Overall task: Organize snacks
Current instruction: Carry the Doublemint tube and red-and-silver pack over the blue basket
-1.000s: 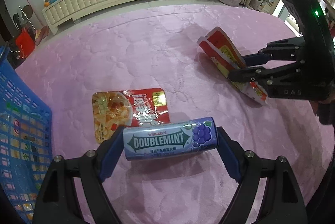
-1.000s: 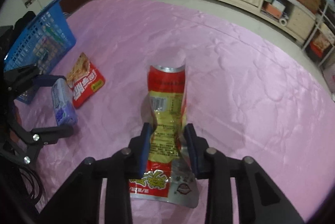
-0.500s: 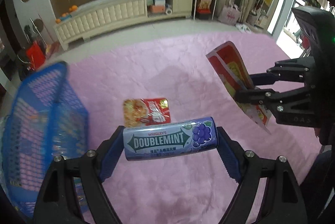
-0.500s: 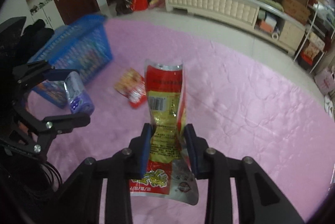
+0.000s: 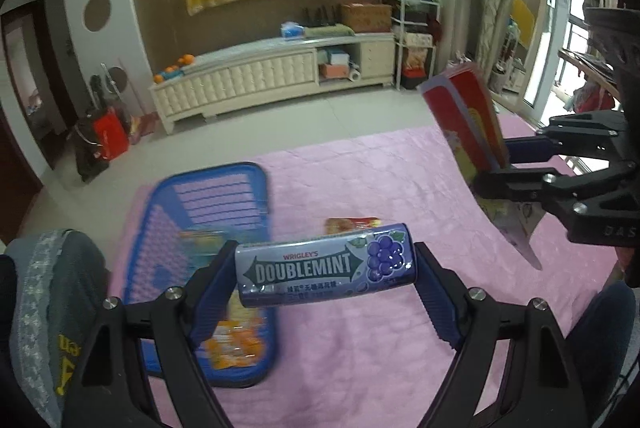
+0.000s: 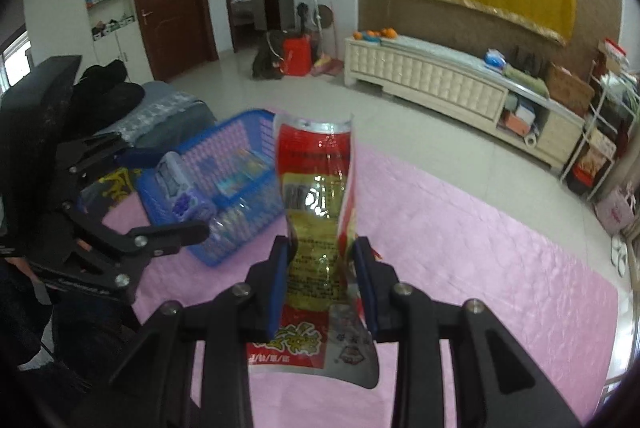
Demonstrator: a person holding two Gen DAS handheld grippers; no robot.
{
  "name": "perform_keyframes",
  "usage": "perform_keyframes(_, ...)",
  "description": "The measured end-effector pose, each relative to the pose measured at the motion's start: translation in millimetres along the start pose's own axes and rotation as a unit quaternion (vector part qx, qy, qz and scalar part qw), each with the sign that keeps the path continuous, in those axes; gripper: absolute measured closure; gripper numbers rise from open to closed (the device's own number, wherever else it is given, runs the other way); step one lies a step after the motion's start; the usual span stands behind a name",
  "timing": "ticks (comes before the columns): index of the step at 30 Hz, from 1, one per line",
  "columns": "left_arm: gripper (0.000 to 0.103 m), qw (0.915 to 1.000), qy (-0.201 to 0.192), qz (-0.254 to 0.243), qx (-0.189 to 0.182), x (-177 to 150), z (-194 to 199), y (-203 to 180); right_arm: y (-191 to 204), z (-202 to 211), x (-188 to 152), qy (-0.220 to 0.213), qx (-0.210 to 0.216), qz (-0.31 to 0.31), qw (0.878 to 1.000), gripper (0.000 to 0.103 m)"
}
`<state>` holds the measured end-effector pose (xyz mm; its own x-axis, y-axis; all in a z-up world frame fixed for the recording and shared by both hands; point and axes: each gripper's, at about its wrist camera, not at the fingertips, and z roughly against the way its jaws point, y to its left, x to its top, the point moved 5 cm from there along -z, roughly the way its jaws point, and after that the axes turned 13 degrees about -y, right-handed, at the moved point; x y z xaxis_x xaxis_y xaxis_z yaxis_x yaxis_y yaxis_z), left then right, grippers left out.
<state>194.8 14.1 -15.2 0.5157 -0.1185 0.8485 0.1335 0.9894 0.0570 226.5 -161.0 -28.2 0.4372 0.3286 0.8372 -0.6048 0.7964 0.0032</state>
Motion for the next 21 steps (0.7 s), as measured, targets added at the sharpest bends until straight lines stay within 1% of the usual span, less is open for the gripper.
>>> perform_keyframes(6, 0.021, 0.9993, -0.013, 0.005, 0.035, 0, 25, 53, 43, -15, 24, -0.009, 0.023, 0.015, 1.0, 0.066)
perform_keyframes(11, 0.021, 0.9979, -0.015, 0.021, 0.06, -8, 37, 94, 76, -43, 39, -0.005, 0.045, 0.025, 0.999, 0.066)
perform_keyframes(16, 0.021, 0.9967, -0.008, 0.032, 0.074, -19, 31, 125, 103, -78, 47, 0.01, 0.067, 0.023, 0.997, 0.066)
perform_keyframes(21, 0.021, 0.9954, 0.011, 0.053, 0.079, -39, 19, 154, 118, -115, 43, 0.039, 0.067, 0.016, 0.997, 0.066)
